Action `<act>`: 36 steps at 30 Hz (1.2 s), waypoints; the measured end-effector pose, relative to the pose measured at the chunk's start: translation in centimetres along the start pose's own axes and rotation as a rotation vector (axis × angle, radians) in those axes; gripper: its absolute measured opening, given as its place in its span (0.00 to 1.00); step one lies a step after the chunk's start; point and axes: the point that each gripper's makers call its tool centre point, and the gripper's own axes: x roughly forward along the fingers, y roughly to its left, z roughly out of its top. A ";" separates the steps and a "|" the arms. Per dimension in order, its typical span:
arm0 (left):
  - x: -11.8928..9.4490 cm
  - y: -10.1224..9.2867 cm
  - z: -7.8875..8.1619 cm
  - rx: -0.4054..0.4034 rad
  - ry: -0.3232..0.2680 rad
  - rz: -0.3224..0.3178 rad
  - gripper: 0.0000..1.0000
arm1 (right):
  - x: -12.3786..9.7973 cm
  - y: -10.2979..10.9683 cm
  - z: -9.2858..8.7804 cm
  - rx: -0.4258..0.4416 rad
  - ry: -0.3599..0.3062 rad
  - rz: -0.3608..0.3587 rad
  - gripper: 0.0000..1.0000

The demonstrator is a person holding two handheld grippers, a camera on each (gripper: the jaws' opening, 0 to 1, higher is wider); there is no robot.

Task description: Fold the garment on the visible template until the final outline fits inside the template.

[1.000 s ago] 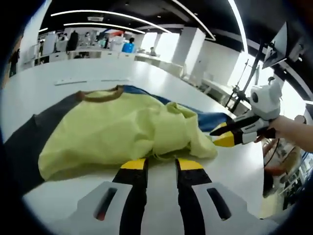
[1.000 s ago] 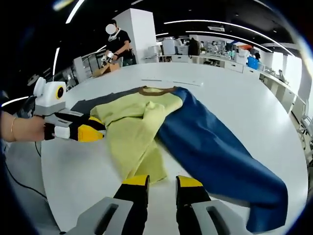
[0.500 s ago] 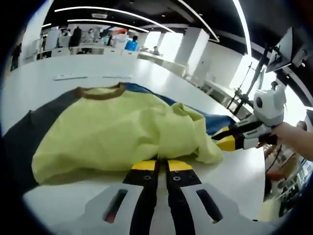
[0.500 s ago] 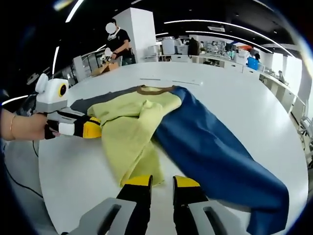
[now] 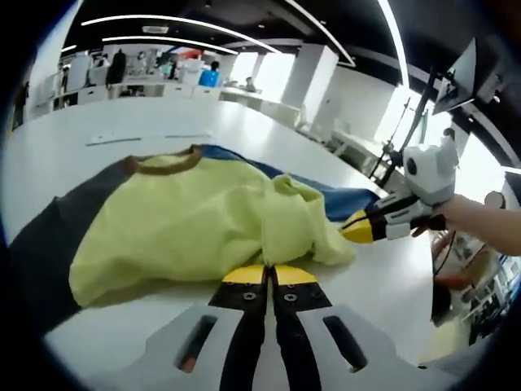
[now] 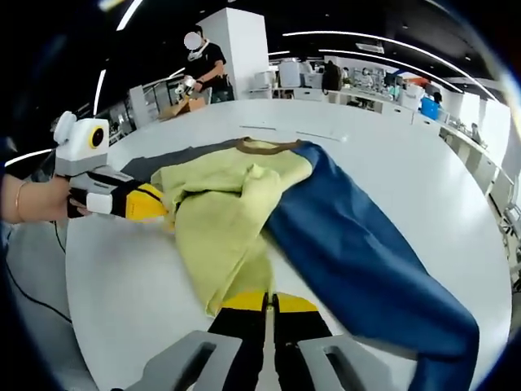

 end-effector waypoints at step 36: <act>-12.7 1.0 -0.1 0.095 0.004 0.077 0.00 | -6.6 2.4 0.7 0.058 -0.041 -0.041 0.00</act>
